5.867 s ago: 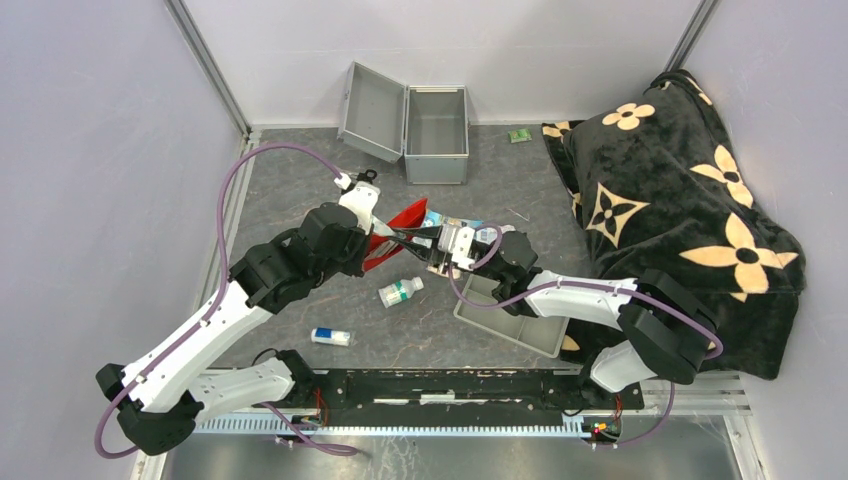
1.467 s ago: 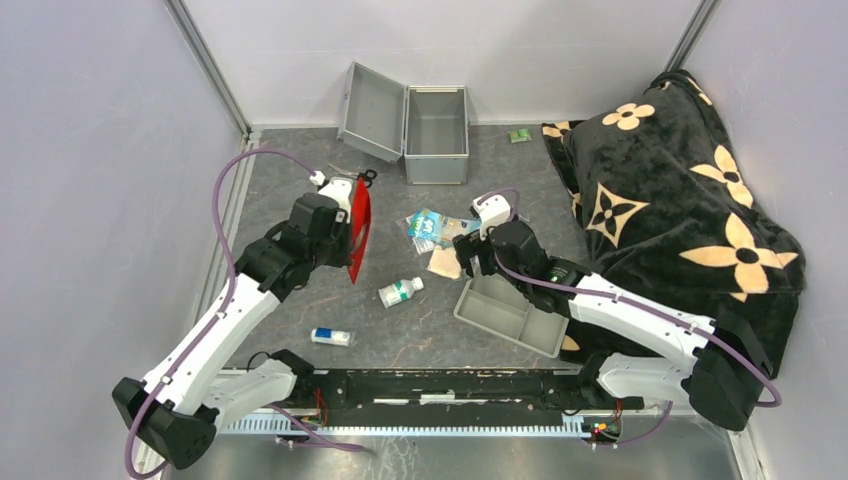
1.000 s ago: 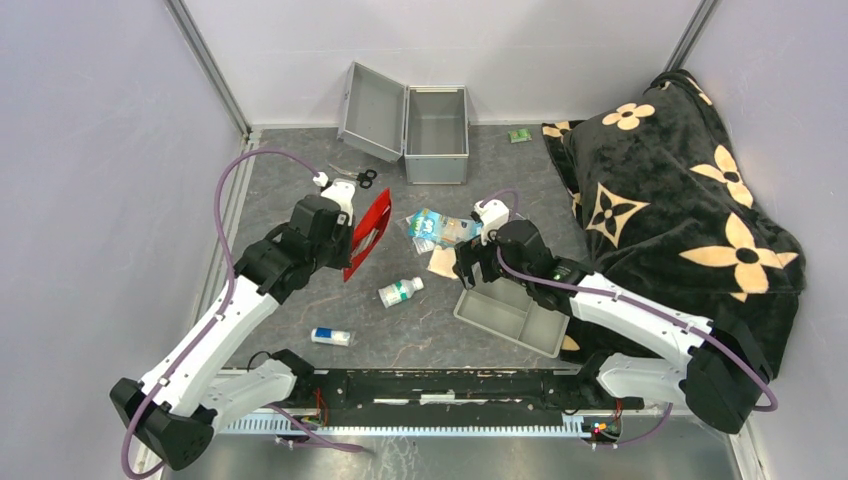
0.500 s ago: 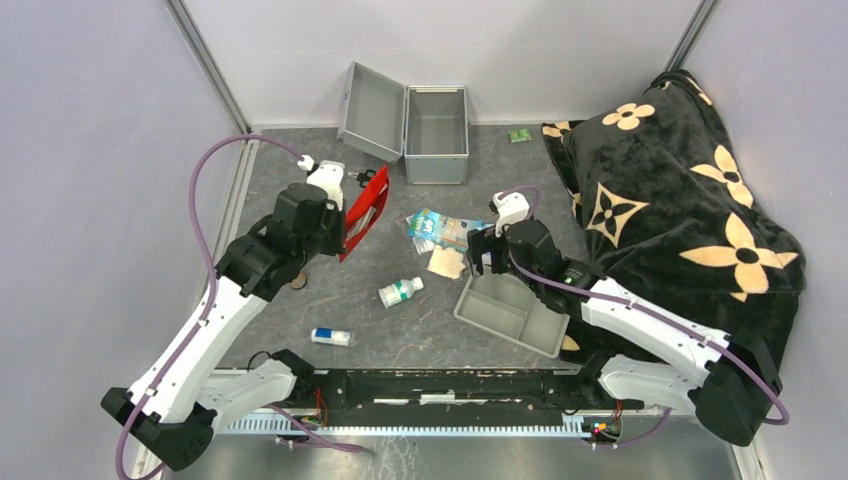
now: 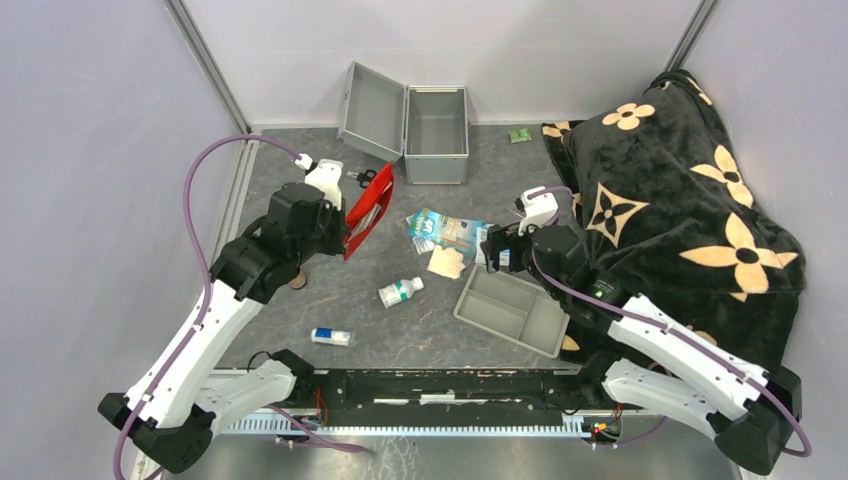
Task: Organize the medicine kit
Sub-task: Adjust the medicine pouch.
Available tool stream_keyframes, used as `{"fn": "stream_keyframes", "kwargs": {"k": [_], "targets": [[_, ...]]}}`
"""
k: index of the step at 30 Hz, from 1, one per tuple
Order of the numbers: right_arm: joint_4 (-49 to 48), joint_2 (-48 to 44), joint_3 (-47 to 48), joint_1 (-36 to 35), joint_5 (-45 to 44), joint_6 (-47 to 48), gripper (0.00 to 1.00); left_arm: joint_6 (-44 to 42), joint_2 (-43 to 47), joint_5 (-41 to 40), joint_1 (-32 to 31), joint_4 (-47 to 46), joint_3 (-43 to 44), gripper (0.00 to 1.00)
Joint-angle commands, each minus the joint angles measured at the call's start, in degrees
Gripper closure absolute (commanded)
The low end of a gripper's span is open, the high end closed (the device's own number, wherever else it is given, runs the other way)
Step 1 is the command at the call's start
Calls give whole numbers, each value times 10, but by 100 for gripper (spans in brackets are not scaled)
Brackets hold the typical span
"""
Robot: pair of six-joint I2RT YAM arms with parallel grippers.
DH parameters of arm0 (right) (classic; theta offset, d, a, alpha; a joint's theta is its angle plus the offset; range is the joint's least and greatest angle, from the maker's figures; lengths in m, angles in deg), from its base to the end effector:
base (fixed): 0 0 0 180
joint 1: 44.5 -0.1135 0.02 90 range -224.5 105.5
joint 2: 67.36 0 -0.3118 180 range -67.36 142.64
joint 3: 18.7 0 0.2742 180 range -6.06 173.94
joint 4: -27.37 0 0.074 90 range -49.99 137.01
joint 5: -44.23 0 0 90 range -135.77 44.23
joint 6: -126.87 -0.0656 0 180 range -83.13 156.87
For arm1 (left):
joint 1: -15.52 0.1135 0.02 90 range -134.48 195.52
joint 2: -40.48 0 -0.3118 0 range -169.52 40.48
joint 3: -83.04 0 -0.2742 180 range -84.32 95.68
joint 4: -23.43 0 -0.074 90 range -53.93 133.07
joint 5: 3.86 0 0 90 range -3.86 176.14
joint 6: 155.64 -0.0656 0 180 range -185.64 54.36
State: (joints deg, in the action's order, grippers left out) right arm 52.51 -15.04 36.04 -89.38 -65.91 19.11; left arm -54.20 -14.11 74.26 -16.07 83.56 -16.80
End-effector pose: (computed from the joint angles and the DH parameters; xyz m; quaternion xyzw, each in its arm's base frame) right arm 0.1778 0.1452 0.3195 -0.0980 0.8196 0.1592 0.5416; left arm 0.1779 -0.0935 0.4076 0.1066 0.8753 -0.0844 0.4640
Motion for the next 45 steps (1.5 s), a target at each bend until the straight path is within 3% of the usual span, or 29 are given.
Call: {"fn": "stream_keyframes", "kwargs": {"k": [1, 4, 11, 16, 21, 28, 35, 45], "targets": [[8, -35, -3, 0, -23, -6, 2, -22, 8, 56, 0, -24, 9, 98], [-4, -56, -15, 0, 26, 29, 2, -36, 4, 99, -1, -27, 8, 98], [-80, -78, 5, 0, 356, 190, 3, -82, -17, 245, 0, -28, 5, 98], [-88, -36, 80, 0, 519, 275, 5, -104, -33, 303, -4, -24, 8, 98], [-5, 57, 212, -1, 569, 341, 6, -111, -42, 329, -21, -20, 11, 98], [75, 160, 319, -1, 591, 408, 11, -137, -48, 313, -79, -7, 12, 98], [165, 213, 360, -1, 614, 465, 18, -154, -40, 311, -107, -4, 12, 98], [206, 231, 356, 0, 610, 474, 30, -166, -38, 315, -117, -3, 11, 98]]}}
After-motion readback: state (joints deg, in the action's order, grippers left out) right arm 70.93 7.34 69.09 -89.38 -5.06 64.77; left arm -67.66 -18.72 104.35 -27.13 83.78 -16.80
